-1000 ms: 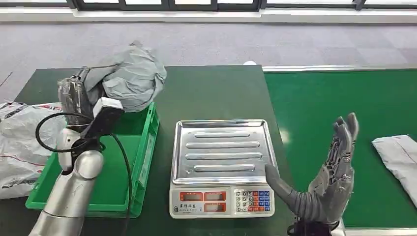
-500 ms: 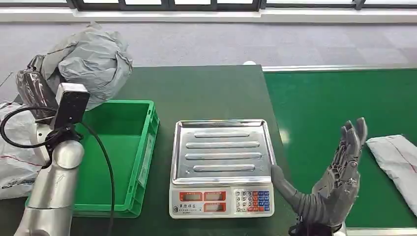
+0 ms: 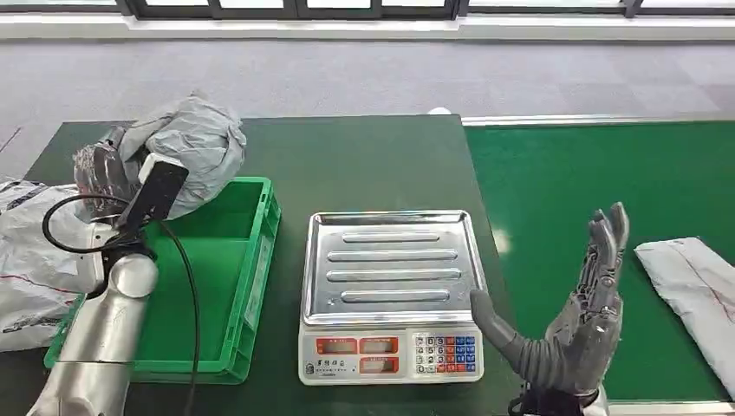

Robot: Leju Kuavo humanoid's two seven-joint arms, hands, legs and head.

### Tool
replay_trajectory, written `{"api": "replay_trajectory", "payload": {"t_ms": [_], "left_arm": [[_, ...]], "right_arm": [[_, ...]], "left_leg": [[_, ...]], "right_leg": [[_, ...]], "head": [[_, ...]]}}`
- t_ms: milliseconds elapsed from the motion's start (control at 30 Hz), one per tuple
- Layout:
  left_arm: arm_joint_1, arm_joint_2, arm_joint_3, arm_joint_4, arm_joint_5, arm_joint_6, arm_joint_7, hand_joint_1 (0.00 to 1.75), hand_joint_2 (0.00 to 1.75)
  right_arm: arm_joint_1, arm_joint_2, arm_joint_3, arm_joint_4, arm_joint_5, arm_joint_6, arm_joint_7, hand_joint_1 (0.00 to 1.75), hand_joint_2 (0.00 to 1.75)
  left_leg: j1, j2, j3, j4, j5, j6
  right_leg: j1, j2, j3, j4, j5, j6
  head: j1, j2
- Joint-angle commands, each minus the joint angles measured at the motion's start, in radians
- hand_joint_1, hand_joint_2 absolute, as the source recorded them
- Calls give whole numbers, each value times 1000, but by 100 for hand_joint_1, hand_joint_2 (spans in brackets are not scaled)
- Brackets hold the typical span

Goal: Moved the parcel from conveyor to table for the left to box.

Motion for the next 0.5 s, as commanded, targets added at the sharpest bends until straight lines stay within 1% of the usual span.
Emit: {"api": "replay_trajectory", "payload": {"t_ms": [33, 133, 167, 267, 333, 400, 433, 467, 500], "left_arm": [[60, -62, -3, 127, -31, -112, 77, 175, 175], [128, -72, 27, 115, -24, -116, 75, 175, 175], [144, -71, 33, 111, -25, -120, 76, 175, 175], [178, -72, 60, 98, -23, -138, 75, 175, 175], [202, -78, 79, 82, -19, -145, 71, 175, 175], [238, -100, 110, 39, -5, -136, 68, 175, 175], [248, -104, 118, 25, 4, -127, 63, 175, 175], [262, -106, 125, 2, 6, -115, 62, 0, 175], [272, -112, 140, -25, 1, -82, 64, 0, 0]], "right_arm": [[6, 18, -31, 11, 44, 60, 44, 0, 175], [13, 20, -37, 25, 57, 105, 59, 0, 175], [8, 22, -39, 32, 57, 112, 60, 0, 175], [-23, 25, -49, 62, 64, 153, 75, 0, 175], [-36, 21, -53, 75, 68, 169, 77, 0, 175], [-34, 13, -56, 84, 66, 167, 72, 0, 175], [-35, 12, -57, 86, 66, 165, 70, 0, 175], [-38, 10, -59, 90, 67, 161, 68, 0, 175], [-43, 7, -63, 92, 79, 158, 69, 0, 175]], "left_leg": [[-1, -2, 4, -5, 1, 0], [-1, -1, 6, -6, 1, -1], [-1, -1, 7, -8, 1, -1], [-1, 3, 5, -4, -1, -1], [0, 2, 3, -3, -1, -1], [0, 2, 5, -5, 0, -1], [0, 1, 3, -3, -1, -1], [0, 2, 4, -4, 0, -1], [0, 2, 2, -2, -1, -1]], "right_leg": [[0, -3, 5, -5, 0, -1], [-1, -2, 6, -6, 1, -1], [-1, -1, 8, -8, 1, -1], [0, 2, 4, -4, 1, 0], [0, 2, 2, -3, 0, -1], [0, 1, 4, -6, 1, -1], [0, 1, 3, -3, 0, -1], [0, 2, 4, -5, 1, -1], [0, 2, 2, -3, 0, -1]], "head": [[0, 0], [0, 0], [0, 0], [0, 0], [0, 0], [0, 0], [0, 0], [0, 0], [0, 0]]}}
